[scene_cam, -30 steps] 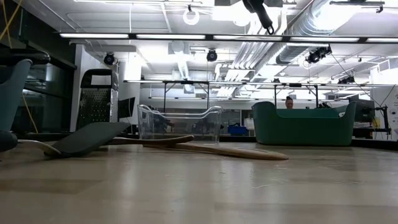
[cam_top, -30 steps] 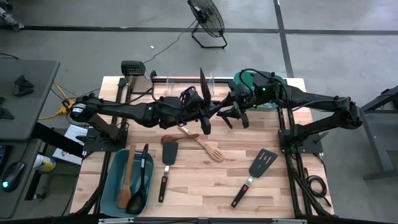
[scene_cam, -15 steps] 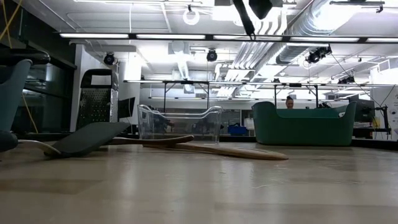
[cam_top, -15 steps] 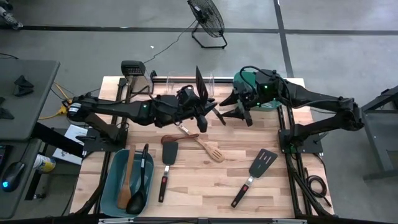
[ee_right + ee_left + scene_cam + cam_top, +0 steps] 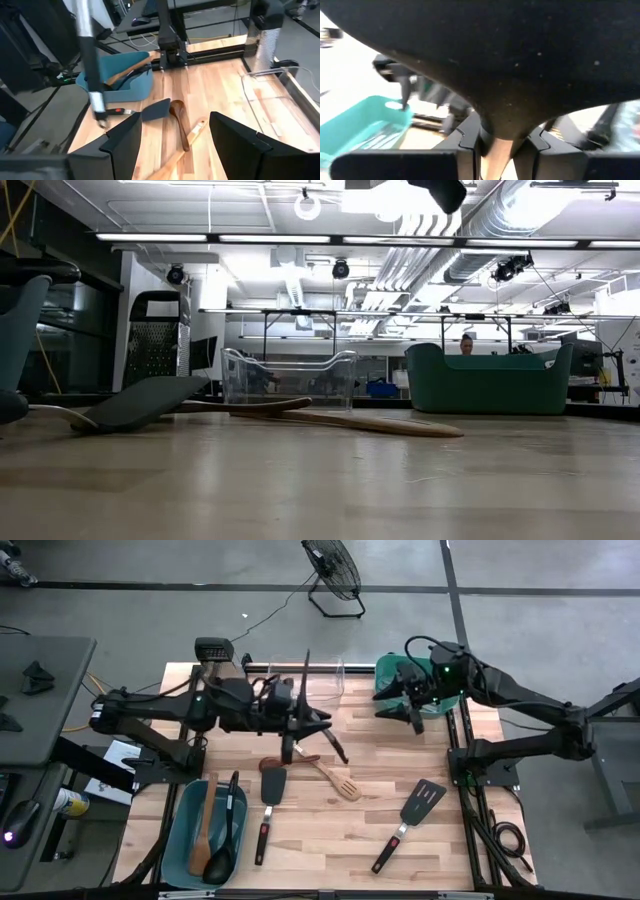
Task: Pick & Place Kitchen Items
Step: Put the top spatula into the blue bin
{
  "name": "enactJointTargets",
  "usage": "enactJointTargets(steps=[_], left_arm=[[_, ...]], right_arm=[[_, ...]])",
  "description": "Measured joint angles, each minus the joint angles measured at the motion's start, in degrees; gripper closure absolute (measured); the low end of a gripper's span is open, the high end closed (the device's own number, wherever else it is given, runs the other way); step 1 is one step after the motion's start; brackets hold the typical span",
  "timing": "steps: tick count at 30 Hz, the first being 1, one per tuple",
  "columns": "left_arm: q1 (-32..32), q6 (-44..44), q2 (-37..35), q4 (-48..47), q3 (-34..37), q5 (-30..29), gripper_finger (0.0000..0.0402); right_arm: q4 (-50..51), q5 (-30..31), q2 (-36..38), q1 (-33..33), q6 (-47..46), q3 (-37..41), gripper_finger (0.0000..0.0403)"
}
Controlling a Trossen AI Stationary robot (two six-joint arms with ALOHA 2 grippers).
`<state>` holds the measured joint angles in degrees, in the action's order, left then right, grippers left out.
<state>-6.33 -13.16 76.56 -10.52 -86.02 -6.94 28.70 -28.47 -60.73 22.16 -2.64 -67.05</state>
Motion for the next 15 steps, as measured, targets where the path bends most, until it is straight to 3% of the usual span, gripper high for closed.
enactJointTargets(steps=[7, 15], left_arm=[[0.00, 1.72, -1.54, 2.40, 0.00, 8.94, 0.0335], [0.00, 5.46, -1.56, 5.12, 0.00, 10.64, 0.0335]], right_arm=[[2.78, -0.02, -0.04, 0.89, 1.45, 0.00, 0.0176], [3.11, 0.00, -0.11, 0.89, 2.02, 0.00, 0.0176]])
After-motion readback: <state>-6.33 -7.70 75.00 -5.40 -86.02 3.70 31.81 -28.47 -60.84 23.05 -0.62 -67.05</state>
